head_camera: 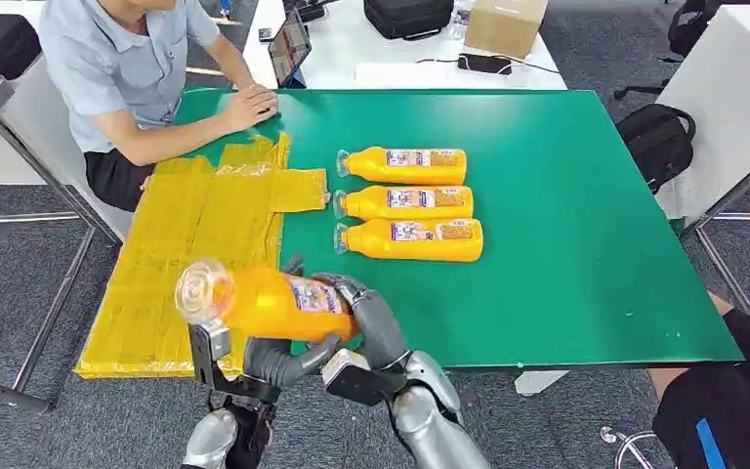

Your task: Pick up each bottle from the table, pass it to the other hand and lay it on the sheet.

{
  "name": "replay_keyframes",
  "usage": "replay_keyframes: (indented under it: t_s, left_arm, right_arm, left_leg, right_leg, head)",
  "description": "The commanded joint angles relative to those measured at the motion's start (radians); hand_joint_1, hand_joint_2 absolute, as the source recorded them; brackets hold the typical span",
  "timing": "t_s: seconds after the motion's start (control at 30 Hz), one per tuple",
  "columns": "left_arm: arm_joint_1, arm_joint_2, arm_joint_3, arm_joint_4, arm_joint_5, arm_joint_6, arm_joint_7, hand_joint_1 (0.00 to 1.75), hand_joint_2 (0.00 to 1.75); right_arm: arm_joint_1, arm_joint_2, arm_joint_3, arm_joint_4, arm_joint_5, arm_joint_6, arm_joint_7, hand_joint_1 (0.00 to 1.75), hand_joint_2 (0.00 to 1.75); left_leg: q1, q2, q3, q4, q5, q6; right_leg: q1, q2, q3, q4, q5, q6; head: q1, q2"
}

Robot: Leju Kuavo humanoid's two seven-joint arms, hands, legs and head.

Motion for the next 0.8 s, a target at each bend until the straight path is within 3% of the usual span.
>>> replay_keyframes:
  t_s: [0.03,0.43,0.47,0.5,0.53,0.57,0.6,0.63,0.67,0.8]
  left_arm:
    - [-0.059,-0.022,0.025,0.083,0.200,0.110,0.041,0.00,1.75]
    - [-0.056,-0.022,0.046,0.032,0.233,0.078,-0.007,0.00,1.75]
    - [-0.058,-0.022,0.054,0.027,0.239,0.064,-0.019,0.52,1.75]
    - [-0.059,-0.022,0.058,0.024,0.239,0.060,-0.018,1.43,1.75]
    - [-0.060,-0.022,0.060,0.024,0.238,0.055,-0.016,1.75,1.75]
    - [-0.061,-0.022,0.062,0.024,0.238,0.053,-0.016,1.75,1.75]
    - [-0.062,-0.022,0.063,0.024,0.239,0.047,-0.015,1.75,1.75]
    - [-0.062,-0.022,0.067,0.027,0.251,0.032,-0.005,1.75,1.75]
    - [-0.062,-0.022,0.070,0.035,0.277,0.014,0.009,1.75,1.75]
    - [-0.053,-0.022,0.106,0.068,0.416,-0.063,0.039,1.75,1.75]
  right_arm:
    - [0.059,0.002,0.193,0.207,-0.008,-0.022,0.016,1.75,1.75]
    - [0.029,0.002,0.209,0.306,-0.077,-0.008,0.014,1.75,1.75]
    - [0.027,0.002,0.213,0.317,-0.088,0.008,0.023,1.75,1.75]
    - [0.024,0.002,0.215,0.329,-0.096,0.021,0.029,1.38,1.75]
    - [0.022,0.002,0.217,0.341,-0.096,0.027,0.038,0.19,1.75]
    - [0.021,0.002,0.217,0.345,-0.095,0.027,0.040,0.19,1.75]
    - [0.020,0.002,0.219,0.354,-0.091,0.024,0.043,0.00,1.75]
    - [0.018,0.002,0.221,0.363,-0.087,0.018,0.041,0.00,1.75]
    - [0.017,0.002,0.220,0.372,-0.080,0.012,0.042,0.00,0.00]
    - [0.013,0.002,0.214,0.372,-0.030,-0.026,0.053,0.00,0.00]
  left_leg:
    - [0.001,-0.002,0.006,-0.002,-0.001,0.001]
    - [0.001,-0.003,0.004,-0.001,-0.001,0.001]
    - [0.001,-0.002,0.002,-0.001,-0.001,0.001]
    - [0.001,-0.003,0.004,-0.001,-0.001,0.001]
    - [0.001,-0.004,0.005,-0.001,-0.001,0.001]
    - [0.001,-0.003,0.003,-0.001,-0.001,0.001]
    - [0.001,-0.002,0.002,-0.001,-0.001,0.001]
    - [0.001,-0.003,0.003,-0.001,-0.001,0.001]
    - [0.001,-0.003,0.005,-0.001,-0.001,0.001]
    - [0.000,-0.002,0.002,-0.001,0.000,0.001]
  right_leg:
    - [0.002,-0.003,0.007,-0.003,-0.002,-0.003]
    - [0.002,-0.004,0.005,-0.002,-0.002,-0.003]
    - [0.001,-0.003,0.003,-0.002,-0.001,-0.002]
    - [0.002,-0.005,0.005,-0.002,-0.002,-0.003]
    - [0.002,-0.006,0.007,-0.002,-0.003,-0.004]
    - [0.001,-0.005,0.005,-0.002,-0.002,-0.003]
    - [0.001,-0.003,0.003,-0.002,-0.001,-0.002]
    - [0.001,-0.004,0.005,-0.002,-0.002,-0.003]
    - [0.002,-0.005,0.006,-0.002,-0.002,-0.004]
    - [0.001,-0.004,0.002,-0.001,-0.001,-0.002]
  head:
    - [0.000,0.000]
    - [0.001,0.000]
    - [0.000,0.000]
    - [0.001,0.000]
    - [0.001,0.000]
    - [0.001,0.000]
    - [0.001,0.000]
    - [0.001,0.000]
    - [0.001,0.000]
    - [0.001,0.000]
